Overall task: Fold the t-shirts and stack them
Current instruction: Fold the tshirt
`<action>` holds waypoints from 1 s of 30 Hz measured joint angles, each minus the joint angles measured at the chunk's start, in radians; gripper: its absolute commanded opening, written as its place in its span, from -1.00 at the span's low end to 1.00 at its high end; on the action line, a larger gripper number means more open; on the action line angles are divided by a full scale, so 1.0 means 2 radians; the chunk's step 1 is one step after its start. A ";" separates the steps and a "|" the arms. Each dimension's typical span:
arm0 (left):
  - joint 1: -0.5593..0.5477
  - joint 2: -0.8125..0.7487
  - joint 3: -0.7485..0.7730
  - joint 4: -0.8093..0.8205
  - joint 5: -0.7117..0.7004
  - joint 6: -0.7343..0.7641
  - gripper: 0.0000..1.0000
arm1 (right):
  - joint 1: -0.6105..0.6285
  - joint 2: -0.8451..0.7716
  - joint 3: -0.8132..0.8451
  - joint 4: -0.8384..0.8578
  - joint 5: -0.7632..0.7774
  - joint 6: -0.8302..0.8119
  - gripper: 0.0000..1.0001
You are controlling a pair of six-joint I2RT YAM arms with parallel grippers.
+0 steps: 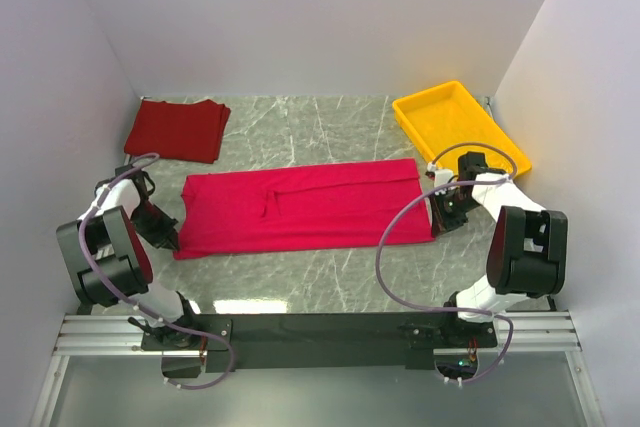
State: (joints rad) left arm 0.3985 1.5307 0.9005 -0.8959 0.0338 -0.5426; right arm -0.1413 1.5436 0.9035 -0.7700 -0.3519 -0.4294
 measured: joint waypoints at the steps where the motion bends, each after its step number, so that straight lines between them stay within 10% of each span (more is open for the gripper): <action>1: 0.000 0.004 -0.001 0.001 0.001 0.000 -0.99 | 0.000 0.002 -0.002 0.000 0.001 -0.002 -1.00; 16: -0.010 0.015 -0.006 -0.007 -0.010 -0.010 -0.99 | 0.000 0.004 -0.017 0.004 0.019 -0.011 -1.00; 22: -0.035 0.024 0.002 -0.026 -0.044 -0.015 -0.56 | -0.001 0.004 -0.017 0.005 0.035 -0.018 -0.28; 30: -0.037 -0.052 0.071 -0.058 -0.115 -0.020 0.00 | -0.002 -0.014 -0.015 0.008 0.058 -0.021 -0.22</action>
State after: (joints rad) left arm 0.3237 1.4265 1.0416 -1.0115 -0.1959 -0.5823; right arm -0.1448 1.5158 0.8734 -0.7544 -0.2352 -0.4709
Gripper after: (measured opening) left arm 0.473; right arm 0.388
